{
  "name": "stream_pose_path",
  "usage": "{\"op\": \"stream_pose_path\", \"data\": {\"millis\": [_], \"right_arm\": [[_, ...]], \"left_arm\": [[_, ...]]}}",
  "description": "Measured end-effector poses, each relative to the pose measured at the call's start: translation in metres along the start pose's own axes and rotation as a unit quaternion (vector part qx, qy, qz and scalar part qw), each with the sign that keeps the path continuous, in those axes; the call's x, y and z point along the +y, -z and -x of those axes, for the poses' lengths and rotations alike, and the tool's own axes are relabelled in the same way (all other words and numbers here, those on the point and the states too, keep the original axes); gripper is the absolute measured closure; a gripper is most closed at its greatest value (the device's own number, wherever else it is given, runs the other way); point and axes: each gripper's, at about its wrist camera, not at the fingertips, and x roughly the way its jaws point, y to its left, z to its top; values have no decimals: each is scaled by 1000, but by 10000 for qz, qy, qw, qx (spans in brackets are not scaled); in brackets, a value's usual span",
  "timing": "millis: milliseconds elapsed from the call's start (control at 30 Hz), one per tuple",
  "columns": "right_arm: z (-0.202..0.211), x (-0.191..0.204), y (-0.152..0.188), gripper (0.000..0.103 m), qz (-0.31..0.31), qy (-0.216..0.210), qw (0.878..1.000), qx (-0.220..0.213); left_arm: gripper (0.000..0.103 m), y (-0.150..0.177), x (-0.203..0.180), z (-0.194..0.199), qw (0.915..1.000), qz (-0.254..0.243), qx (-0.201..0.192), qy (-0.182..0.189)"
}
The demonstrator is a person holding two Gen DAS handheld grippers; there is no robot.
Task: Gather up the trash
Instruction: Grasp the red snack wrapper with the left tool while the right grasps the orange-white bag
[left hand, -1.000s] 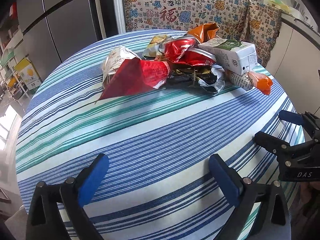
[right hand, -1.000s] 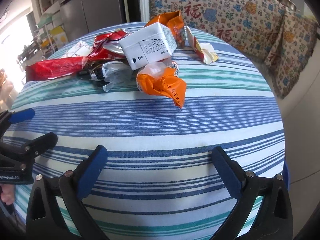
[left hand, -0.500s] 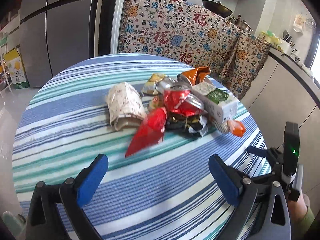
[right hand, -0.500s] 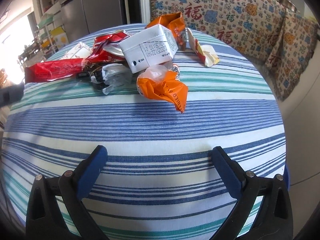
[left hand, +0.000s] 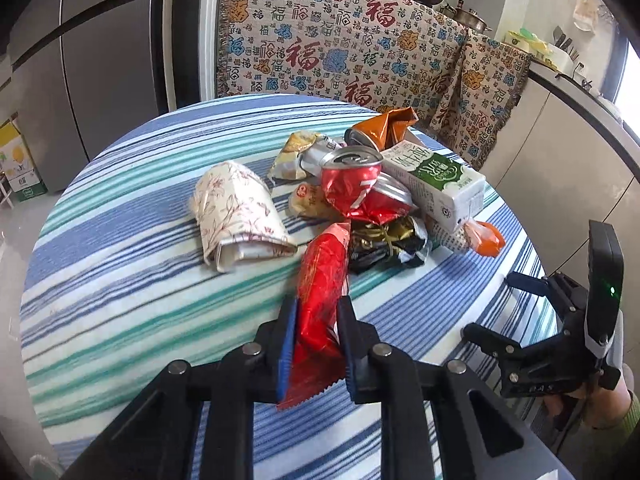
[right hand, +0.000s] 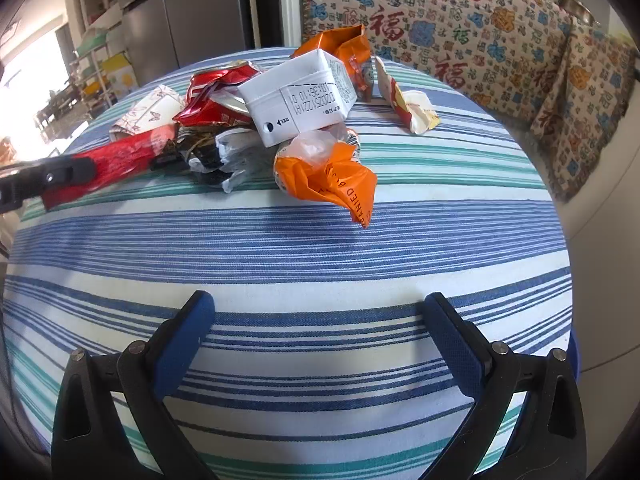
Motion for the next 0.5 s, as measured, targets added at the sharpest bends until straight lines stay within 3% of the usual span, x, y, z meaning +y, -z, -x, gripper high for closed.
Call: {"op": "stream_pose_path", "data": {"millis": [200,267,300,333,500], "right_arm": [[4,-10,-6,4,-48,-73,10000,27],[14,-16,-13,10,-18,-179,9996,-208],[17,-17,-17,10,8,-214,9993,-322],[19,-18,-21,11,11,-272,9987,-423],[8,-9,-41,29,54,-579,9967,-569]], "left_arm": [[77,45,-12,27,9999,-14,73,-94],[61,54,-13,28,9999,-68,128,-38],[45,57,-13,27,9999,-94,116,-17],[37,57,-14,26,9999,-111,90,-25],[37,60,-16,11,9998,-130,103,98]]}}
